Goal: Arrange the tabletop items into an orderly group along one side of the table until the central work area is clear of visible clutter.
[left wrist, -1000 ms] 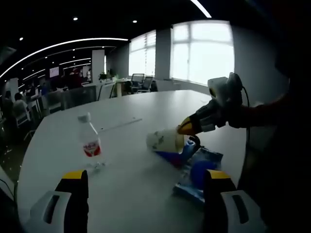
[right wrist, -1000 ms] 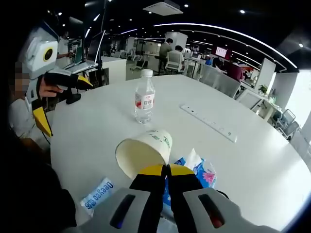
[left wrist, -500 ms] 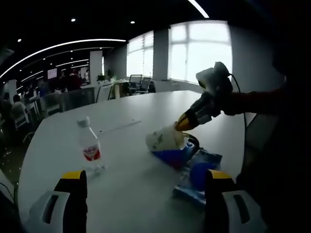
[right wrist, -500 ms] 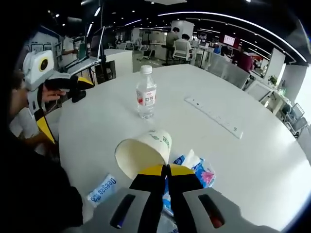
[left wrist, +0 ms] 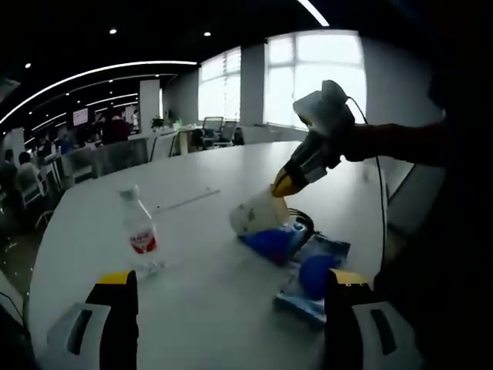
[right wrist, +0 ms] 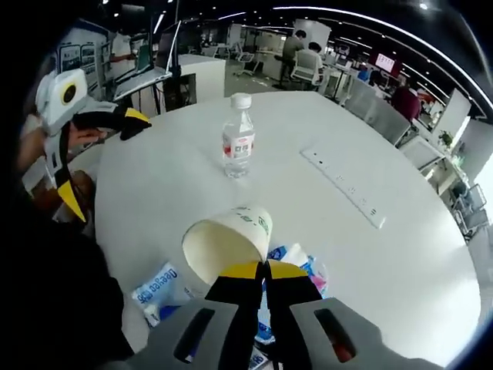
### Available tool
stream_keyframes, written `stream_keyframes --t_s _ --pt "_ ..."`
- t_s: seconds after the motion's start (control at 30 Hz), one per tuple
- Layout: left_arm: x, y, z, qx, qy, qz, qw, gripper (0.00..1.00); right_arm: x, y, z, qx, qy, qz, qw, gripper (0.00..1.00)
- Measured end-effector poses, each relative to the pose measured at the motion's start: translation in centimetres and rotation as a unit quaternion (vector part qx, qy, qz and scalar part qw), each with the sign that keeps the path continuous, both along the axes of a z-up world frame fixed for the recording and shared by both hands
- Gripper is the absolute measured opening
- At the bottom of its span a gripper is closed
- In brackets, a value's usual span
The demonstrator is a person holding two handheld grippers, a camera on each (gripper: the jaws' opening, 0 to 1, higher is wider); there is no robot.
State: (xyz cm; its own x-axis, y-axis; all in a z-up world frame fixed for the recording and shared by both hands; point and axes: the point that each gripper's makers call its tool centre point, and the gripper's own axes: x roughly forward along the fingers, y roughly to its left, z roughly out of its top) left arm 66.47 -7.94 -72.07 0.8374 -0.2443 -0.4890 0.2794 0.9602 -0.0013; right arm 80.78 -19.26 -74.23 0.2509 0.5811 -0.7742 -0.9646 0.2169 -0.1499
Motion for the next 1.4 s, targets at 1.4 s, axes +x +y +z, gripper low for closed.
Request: stream_keyframes --t_s 1.4 --pt "0.3 0.0 -1.0 0.001 0.011 0.001 0.9999 0.99 2.6 6.5 -1.6 -0.102 0.127 0.008 0.9866 0.0"
